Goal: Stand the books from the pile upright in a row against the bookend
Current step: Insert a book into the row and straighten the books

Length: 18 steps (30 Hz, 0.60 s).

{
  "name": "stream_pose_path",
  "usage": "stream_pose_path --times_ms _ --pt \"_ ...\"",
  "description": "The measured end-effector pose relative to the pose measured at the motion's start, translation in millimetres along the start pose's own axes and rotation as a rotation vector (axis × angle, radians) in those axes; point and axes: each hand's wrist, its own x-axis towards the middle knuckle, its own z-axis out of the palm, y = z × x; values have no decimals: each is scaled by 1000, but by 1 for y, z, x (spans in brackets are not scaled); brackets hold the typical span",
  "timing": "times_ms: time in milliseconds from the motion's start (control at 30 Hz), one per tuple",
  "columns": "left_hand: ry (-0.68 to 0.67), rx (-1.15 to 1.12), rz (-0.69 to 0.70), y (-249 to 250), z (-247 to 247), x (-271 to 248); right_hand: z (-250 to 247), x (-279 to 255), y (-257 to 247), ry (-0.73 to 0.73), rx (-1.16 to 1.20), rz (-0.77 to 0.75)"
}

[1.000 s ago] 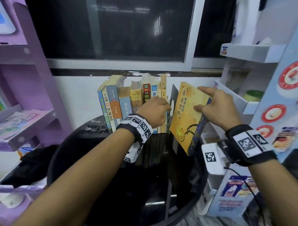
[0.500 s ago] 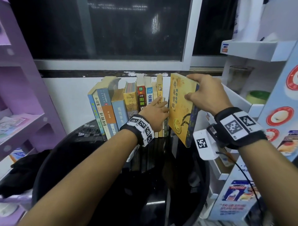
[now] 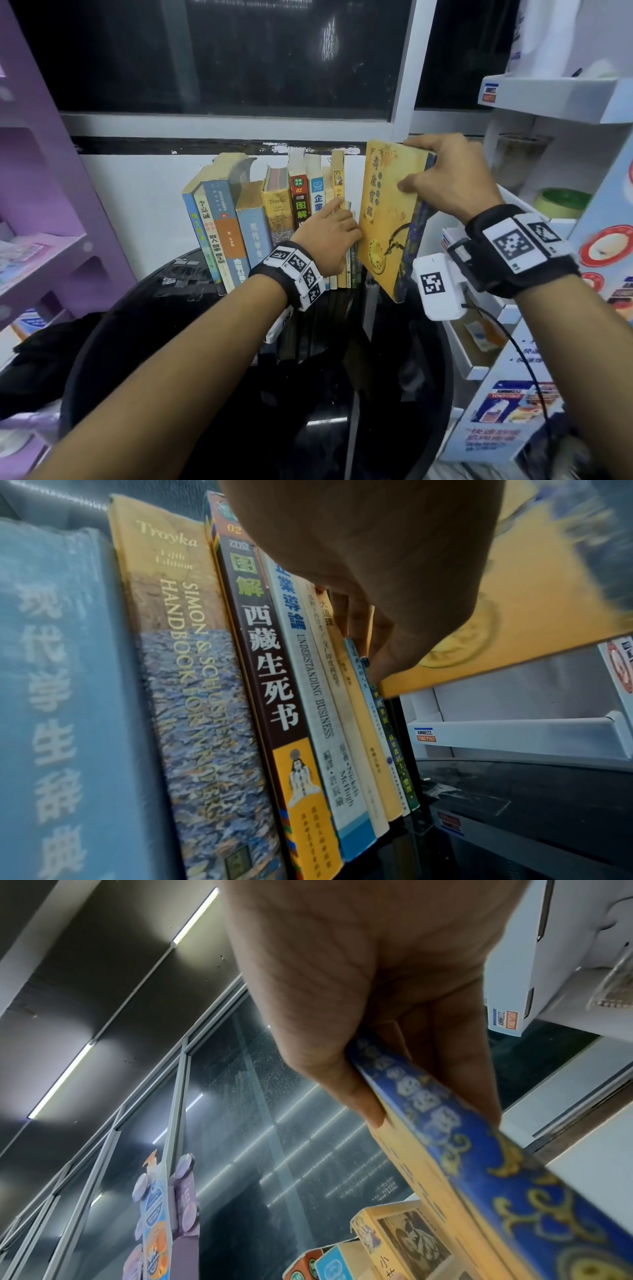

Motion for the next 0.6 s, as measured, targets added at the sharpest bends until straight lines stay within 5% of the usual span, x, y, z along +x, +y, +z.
stream_pose_path --times_ms 600 --pt "26 -22 72 -8 4 -6 63 22 13 150 30 30"
